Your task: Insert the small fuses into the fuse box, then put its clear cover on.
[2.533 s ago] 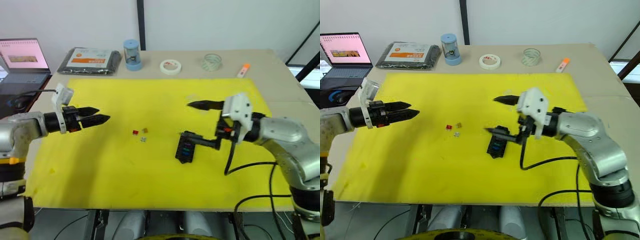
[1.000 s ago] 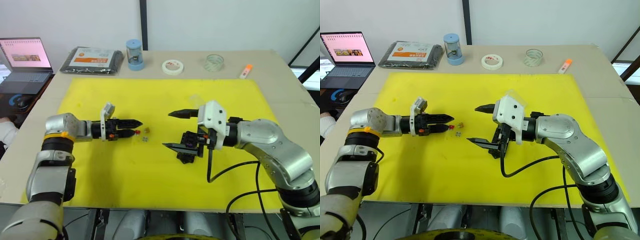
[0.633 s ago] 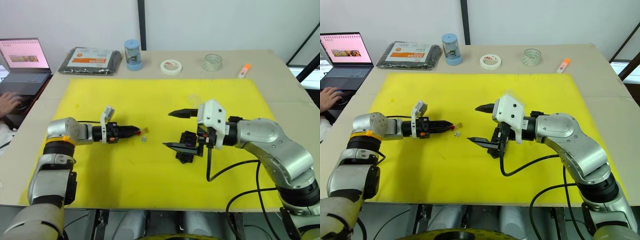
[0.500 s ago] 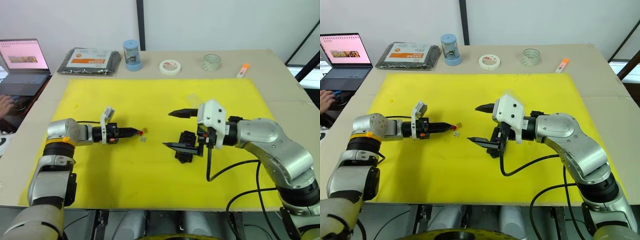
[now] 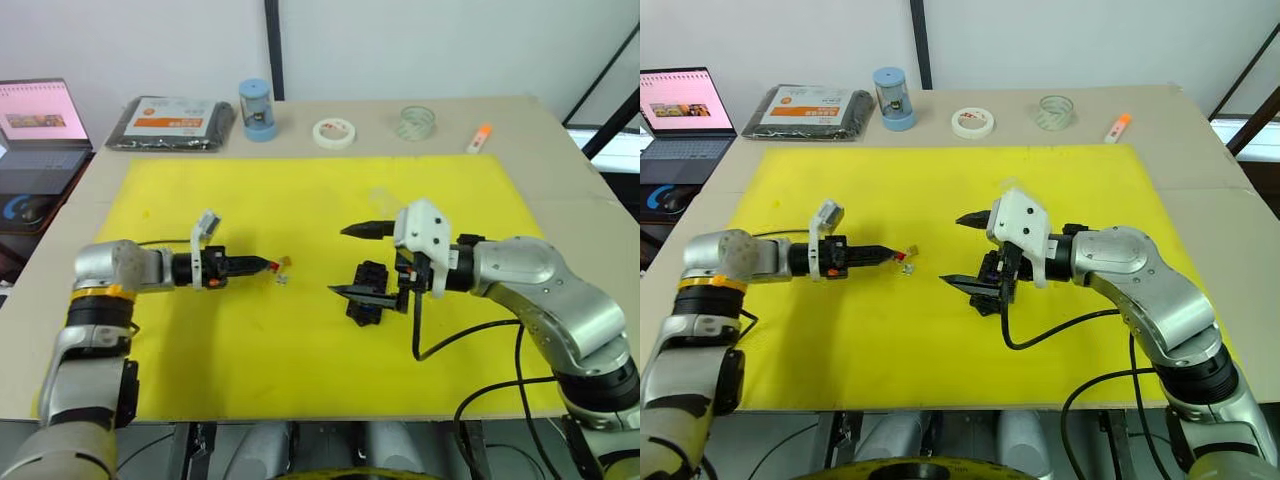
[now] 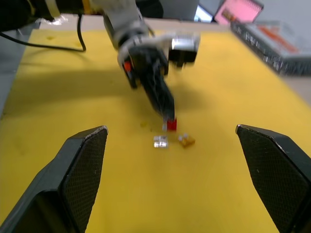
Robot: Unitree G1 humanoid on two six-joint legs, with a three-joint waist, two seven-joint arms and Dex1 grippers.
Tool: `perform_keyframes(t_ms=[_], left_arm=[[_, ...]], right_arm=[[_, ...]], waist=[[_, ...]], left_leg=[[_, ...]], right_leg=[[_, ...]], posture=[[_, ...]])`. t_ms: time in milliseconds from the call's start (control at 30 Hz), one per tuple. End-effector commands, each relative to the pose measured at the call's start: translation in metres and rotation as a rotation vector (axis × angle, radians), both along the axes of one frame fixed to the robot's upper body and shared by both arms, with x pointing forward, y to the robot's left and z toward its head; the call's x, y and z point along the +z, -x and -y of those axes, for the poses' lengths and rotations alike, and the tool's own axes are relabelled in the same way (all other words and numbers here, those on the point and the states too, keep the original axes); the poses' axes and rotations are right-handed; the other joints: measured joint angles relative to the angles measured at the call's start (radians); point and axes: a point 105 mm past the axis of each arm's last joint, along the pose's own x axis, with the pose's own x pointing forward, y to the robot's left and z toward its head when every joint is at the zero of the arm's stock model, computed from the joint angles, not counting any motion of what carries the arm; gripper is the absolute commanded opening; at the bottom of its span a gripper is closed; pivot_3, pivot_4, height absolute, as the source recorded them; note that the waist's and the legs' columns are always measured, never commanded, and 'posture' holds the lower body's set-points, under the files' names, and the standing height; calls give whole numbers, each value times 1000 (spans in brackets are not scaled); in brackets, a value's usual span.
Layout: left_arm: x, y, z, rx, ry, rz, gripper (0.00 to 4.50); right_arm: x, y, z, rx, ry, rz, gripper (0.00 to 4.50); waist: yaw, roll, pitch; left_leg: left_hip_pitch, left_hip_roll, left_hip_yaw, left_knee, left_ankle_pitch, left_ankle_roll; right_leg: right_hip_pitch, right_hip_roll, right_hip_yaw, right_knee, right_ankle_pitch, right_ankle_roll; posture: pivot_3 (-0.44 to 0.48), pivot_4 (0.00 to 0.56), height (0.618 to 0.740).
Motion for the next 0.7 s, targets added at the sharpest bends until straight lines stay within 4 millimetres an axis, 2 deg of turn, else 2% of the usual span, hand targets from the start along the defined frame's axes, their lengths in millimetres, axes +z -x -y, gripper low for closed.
perform_keyframes(t_ms=[33,133,200,300,333,367,500,600,667,700], left_arm=[[48,14,16,-139,41,258,36],[74,24,35,-233,33,507,36],[80,29,43,-287,8,621,36],[72,32,54,-401,-107,842,0],[70,32,56,-424,-126,890,0],[69,32,58,-446,-137,926,0],[67,33,61,-510,-173,1036,0],[70,32,63,-522,-169,1089,0],[72,32,65,-526,-163,1107,0],[73,32,66,-528,-164,1113,0]], right_arm=[[9,2,0,-9,-15,-24,4500],[8,0,1,-15,-12,-81,4500],[9,0,1,-13,-12,-99,4500],[8,-2,-3,5,1,-99,3924],[8,-4,-5,2,4,-96,3604],[8,-6,-6,-8,4,-89,3291],[9,-9,-9,-17,-5,-85,3291],[11,-9,-12,-16,-16,-89,2752],[11,-9,-13,-17,-10,-86,2073],[11,-9,-13,-17,-9,-85,2073]], waist=[[1,0,0],[4,0,0],[4,0,0],[2,0,0],[1,0,0],[1,0,0],[2,0,0],[3,0,0],[3,0,0],[3,0,0]], left_leg=[[0,0,0,0,0,0],[1,-1,0,0,0,0],[1,-1,0,0,0,0],[1,-1,0,-1,0,0],[1,0,1,-1,0,0],[1,0,1,-1,0,0],[1,0,1,-1,0,0],[0,0,1,-1,0,0],[0,-1,1,-1,0,0],[0,-1,1,0,0,0]], right_leg=[[0,-1,0,0,0,0],[1,-2,0,-1,0,0],[1,-2,0,-1,0,0],[1,-2,0,-2,0,0],[1,-2,0,-2,0,0],[1,-2,0,-2,0,0],[1,-1,0,-2,0,0],[1,-2,0,-2,0,0],[1,-1,0,-2,0,0],[1,-1,-1,-2,0,0]], posture=[[0,150,740],[0,150,740],[0,150,740],[0,150,740],[0,150,740],[0,150,740],[0,150,740],[0,150,740],[0,150,740],[0,150,740]])
